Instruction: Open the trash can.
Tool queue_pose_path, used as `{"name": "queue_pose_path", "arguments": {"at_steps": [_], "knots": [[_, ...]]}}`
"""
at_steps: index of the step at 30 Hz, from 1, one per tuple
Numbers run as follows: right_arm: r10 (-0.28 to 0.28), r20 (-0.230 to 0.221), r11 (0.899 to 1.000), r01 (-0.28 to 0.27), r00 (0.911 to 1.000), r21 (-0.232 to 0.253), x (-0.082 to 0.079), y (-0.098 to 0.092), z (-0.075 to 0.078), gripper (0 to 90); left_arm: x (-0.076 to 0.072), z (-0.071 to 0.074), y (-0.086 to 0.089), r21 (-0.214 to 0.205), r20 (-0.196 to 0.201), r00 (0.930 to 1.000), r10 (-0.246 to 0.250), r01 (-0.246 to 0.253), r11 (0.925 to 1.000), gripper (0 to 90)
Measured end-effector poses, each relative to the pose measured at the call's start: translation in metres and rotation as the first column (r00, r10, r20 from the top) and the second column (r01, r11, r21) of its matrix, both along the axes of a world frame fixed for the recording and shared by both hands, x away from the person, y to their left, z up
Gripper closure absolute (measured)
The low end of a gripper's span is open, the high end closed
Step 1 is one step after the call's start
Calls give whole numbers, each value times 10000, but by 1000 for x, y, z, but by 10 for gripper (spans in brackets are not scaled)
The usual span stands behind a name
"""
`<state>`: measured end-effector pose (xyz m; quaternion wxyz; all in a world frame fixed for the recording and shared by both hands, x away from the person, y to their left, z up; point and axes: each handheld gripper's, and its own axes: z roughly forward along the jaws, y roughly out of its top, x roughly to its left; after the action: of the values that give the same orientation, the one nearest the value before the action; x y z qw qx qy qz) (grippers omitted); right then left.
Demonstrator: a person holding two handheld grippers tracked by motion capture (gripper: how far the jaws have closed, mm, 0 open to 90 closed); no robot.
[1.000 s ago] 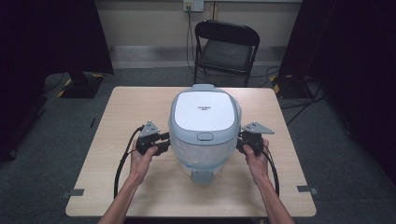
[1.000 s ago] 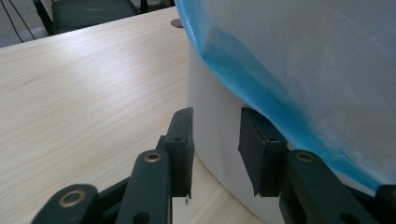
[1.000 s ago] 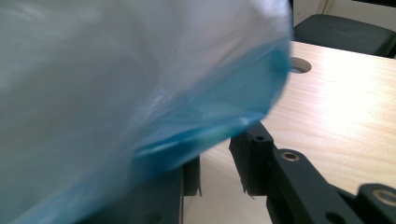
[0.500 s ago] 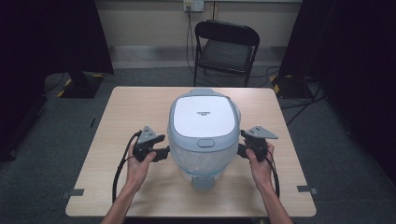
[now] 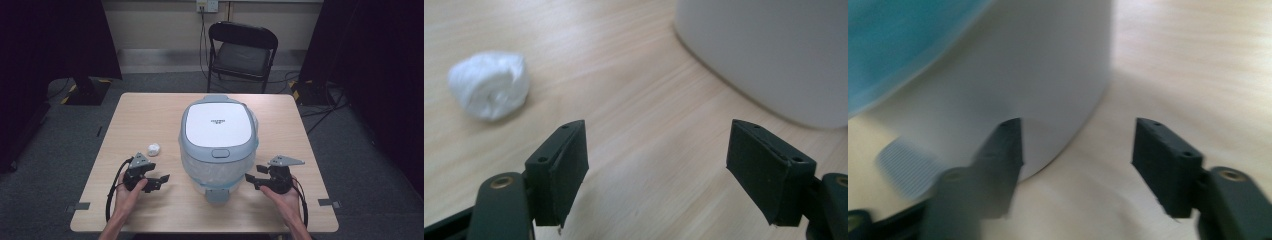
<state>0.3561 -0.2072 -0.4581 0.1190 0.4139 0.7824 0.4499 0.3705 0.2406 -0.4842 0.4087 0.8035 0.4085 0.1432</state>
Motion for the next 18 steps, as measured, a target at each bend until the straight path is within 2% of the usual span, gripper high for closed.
{"name": "queue_pose_path", "arguments": {"at_steps": [1, 2, 4, 6, 8, 9, 10, 12, 13, 14, 15, 16, 18], "knots": [[181, 30, 9998, -181, 9998, 64, -5, 2, 0, 489, 1, -3, 2, 425, 33, 10000, 71, -72, 9991, 245], [380, 41, 9993, -380, 9993, 47, -10, 5, 0, 507, 1, -4, 1, 568, 115, 9999, 115, -121, 9983, 248], [655, 101, 9978, -655, 9978, 29, -19, 10, 1, 570, 2, -5, 2, 815, 218, 9998, -24, 7, 9967, 251], [943, 168, 9954, -946, 9954, 180, -25, 15, 1, 616, 1, -7, 1, 829, 233, 9997, 83, -102, 9965, 251], [1149, 178, 9932, -1152, 9932, 153, -27, 19, 1, 625, 1, -8, 1, 898, 312, 9995, 68, -95, 9959, 251], [1563, 210, 9873, -1567, 9875, 239, -33, 25, 1, 663, 1, -11, 2, 1137, 180, 9998, 33, -54, 9935, 251], [1736, 273, 9842, -1744, 9844, 310, -36, 28, 1, 672, 1, -13, 3, 1326, 166, 9998, 55, -76, 9911, 251], [2135, 208, 9760, -2141, 9767, 385, -40, 36, -1, 708, 0, -15, 3, 1221, 138, 9997, 190, -205, 9923, 245], [2135, 208, 9760, -2141, 9767, 385, -40, 36, -1, 708, 0, -16, 3, 1092, 176, 9994, 302, -319, 9935, 245], [2381, 91, 9701, -2382, 9712, 456, -42, 44, -5, 728, -2, -16, 3, 1263, 366, 9987, 351, -394, 9912, 245], [2381, 91, 9701, -2382, 9712, 456, -42, 44, -5, 728, -2, -16, 3, 1263, 366, 9987, 351, -394, 9912, 239], [2674, -26, 9629, -2671, 9636, 391, -43, 53, -9, 744, -2, -17, 3, 1176, 380, 9986, 375, -418, 9922, 226], [2755, -46, 9609, -2753, 9613, 290, -42, 58, -11, 757, 0, -17, 4, 1126, 337, 9988, 351, -386, 9929, 224]]}}
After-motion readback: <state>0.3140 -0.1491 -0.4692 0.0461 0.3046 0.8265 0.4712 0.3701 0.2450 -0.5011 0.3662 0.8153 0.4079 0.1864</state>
